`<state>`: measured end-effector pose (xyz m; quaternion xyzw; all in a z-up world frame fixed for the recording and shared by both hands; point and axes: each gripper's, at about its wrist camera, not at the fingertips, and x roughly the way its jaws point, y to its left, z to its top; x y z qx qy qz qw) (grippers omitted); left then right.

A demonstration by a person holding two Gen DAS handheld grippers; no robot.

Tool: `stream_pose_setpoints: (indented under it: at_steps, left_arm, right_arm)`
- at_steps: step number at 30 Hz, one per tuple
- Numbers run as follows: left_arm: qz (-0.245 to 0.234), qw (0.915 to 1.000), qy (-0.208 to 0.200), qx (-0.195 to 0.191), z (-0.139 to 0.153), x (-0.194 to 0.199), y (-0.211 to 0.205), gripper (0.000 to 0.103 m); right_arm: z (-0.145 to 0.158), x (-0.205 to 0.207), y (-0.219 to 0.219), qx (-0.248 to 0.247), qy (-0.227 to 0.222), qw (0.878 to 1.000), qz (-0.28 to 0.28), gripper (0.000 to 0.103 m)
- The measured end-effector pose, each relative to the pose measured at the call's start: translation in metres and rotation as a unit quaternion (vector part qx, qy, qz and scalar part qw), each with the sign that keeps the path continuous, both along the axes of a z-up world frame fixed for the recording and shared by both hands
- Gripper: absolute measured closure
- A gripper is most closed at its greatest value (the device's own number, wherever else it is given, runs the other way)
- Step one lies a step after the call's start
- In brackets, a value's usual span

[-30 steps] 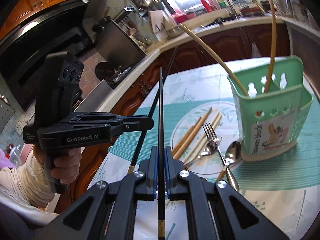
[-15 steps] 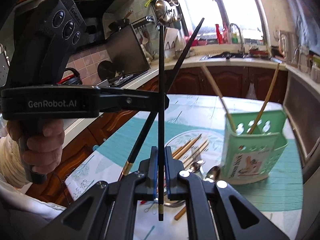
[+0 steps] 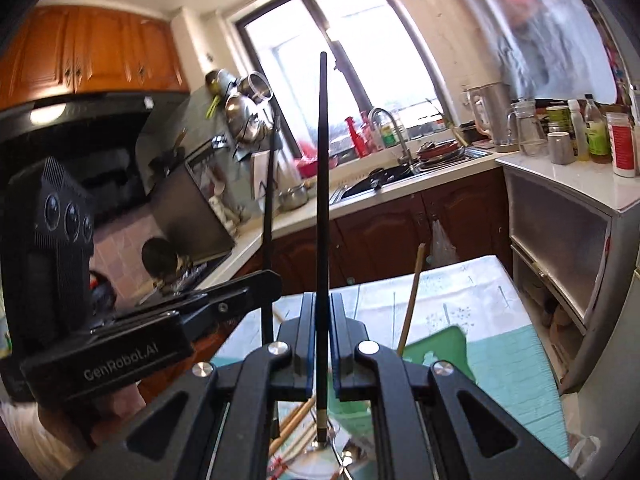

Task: Organize utensils
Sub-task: 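Lift the black chopsticks with both tools and carry them over the green holder, then lower the chopsticks into the green holder and open both tools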

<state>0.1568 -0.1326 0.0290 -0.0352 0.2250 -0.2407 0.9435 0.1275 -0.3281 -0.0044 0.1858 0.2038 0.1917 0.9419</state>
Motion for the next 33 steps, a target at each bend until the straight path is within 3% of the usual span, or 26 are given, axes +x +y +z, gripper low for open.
stream_pose_setpoints:
  at_steps: [9, 13, 18, 23, 31, 33]
  left_arm:
    - [0.039, 0.9991, -0.013, -0.007, -0.045, 0.039, -0.009, 0.099]
    - [0.034, 0.9994, -0.009, -0.002, -0.071, 0.045, -0.006, 0.099]
    - [0.022, 0.9997, -0.005, 0.008, -0.099, 0.049, -0.005, 0.099]
    - [0.014, 0.9997, 0.0, 0.021, -0.118, 0.047, -0.009, 0.099]
    - [-0.001, 0.9993, 0.025, 0.029, -0.134, 0.036, -0.004, 0.099]
    - [0.001, 0.9992, 0.032, 0.022, -0.134, 0.033, 0.0, 0.098]
  right_arm:
    - [-0.026, 0.025, -0.009, -0.03, -0.018, 0.998, -0.05, 0.097]
    - [-0.038, 0.028, -0.01, -0.04, -0.031, 0.997, -0.051, 0.097]
    - [-0.054, 0.028, 0.001, -0.093, -0.039, 0.995, -0.025, 0.097]
    - [-0.068, 0.031, 0.01, -0.125, -0.013, 0.992, 0.008, 0.097]
    - [-0.074, 0.033, 0.014, -0.135, 0.032, 0.99, 0.032, 0.097]
    - [-0.074, 0.033, 0.012, -0.133, 0.04, 0.99, 0.031, 0.091]
